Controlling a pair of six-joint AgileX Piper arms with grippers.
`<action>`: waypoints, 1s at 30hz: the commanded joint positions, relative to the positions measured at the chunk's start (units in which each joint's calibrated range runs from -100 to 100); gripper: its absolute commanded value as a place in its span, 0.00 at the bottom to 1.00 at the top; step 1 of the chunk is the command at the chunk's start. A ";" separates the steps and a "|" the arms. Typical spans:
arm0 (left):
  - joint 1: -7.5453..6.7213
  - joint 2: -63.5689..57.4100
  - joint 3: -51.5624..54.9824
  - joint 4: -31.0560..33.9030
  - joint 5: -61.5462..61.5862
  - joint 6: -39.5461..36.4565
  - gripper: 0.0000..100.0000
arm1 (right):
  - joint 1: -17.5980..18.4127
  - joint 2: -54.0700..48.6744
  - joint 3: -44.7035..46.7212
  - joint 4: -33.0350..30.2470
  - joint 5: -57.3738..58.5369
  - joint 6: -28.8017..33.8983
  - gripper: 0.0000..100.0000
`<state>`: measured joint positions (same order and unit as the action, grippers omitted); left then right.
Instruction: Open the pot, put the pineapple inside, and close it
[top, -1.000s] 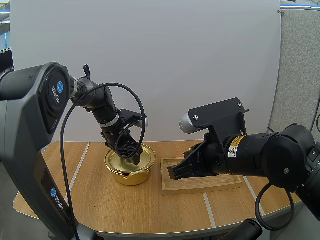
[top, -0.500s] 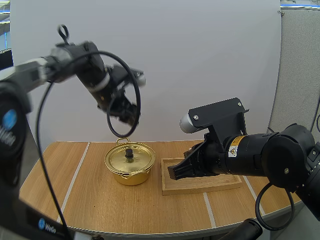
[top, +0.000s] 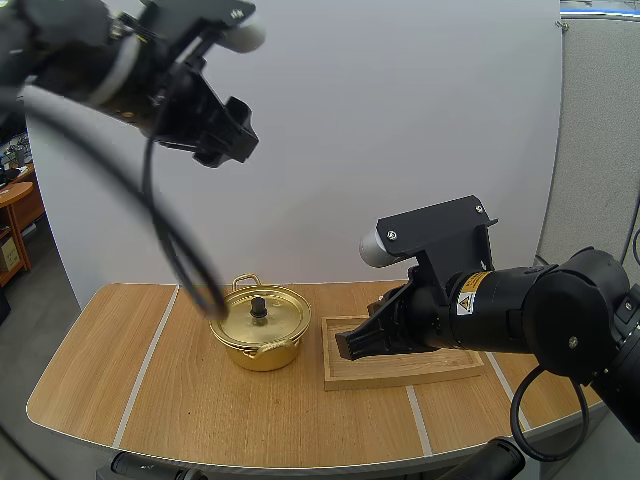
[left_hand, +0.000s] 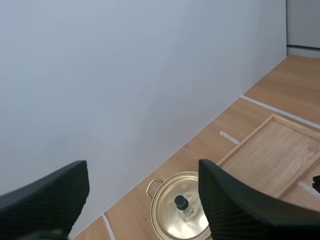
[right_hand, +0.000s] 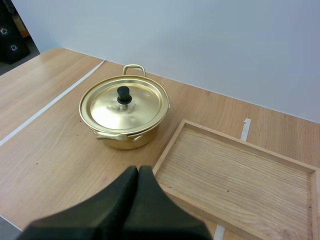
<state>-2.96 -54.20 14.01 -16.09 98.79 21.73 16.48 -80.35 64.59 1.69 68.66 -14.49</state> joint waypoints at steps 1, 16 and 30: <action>-0.04 -8.43 -0.32 0.17 1.21 -2.06 1.00 | -0.23 -0.61 0.18 0.19 -0.67 -0.45 0.00; -0.04 -24.96 0.22 3.22 1.21 -5.91 0.00 | -2.85 -3.27 0.18 0.19 -0.84 -0.45 0.00; 1.47 -41.55 10.45 3.46 1.21 -18.76 0.00 | -6.26 -14.29 0.18 0.19 -3.14 -0.24 0.00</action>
<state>-1.84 -88.41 17.74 -13.03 99.93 8.79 11.30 -91.58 64.64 1.69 68.48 -14.58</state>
